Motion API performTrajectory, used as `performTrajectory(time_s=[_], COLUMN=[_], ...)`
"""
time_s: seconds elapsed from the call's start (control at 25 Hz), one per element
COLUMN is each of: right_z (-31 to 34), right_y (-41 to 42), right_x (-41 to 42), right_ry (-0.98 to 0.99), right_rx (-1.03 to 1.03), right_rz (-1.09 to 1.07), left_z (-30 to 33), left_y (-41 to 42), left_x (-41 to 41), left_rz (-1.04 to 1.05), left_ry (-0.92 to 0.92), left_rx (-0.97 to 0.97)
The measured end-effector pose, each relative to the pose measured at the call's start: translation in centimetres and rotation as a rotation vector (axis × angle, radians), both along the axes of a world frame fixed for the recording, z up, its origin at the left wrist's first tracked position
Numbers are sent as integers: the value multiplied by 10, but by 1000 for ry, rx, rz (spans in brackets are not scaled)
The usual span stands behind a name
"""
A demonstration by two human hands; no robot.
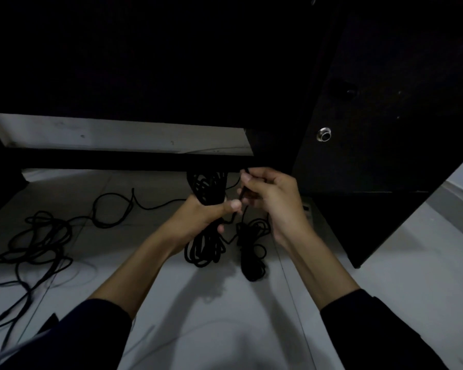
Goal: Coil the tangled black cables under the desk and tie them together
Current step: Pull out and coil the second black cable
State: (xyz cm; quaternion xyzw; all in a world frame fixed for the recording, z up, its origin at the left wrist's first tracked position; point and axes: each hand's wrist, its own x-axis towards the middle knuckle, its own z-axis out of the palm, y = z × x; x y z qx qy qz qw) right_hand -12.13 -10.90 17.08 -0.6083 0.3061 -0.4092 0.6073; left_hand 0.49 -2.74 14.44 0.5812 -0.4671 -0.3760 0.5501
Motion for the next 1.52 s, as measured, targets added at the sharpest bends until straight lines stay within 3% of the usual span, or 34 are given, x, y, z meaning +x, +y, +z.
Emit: performTrajectory(time_s=[0.28, 0.36, 0.48, 0.68, 0.84, 1.04, 1.36, 1.52], right_z=[-9, -21, -43, -68, -81, -91, -51, -32], right_y=[0, 5, 15, 8, -3, -16, -17, -9], right_x=[12, 9, 5, -7, -22, -38, -32, -24], right_ry=[33, 56, 243, 286, 475, 538, 633, 738], right_rx=[-204, -162, -215, -200, -340, -359, -884, -1004], right_rz=[-27, 106, 301, 382, 439, 481, 481, 561], left_z=[3, 8, 13, 12, 14, 17, 22, 19], left_y=[-4, -1, 2, 2, 3, 4, 7, 7], left_x=[-4, -2, 3, 7, 11, 12, 27, 23], left_rz=[104, 109, 86, 150, 132, 160, 121, 73], left_ry=[26, -13, -47, 98, 246, 246, -62, -16], left_rx=[47, 7, -80, -10, -9, 0, 162, 168])
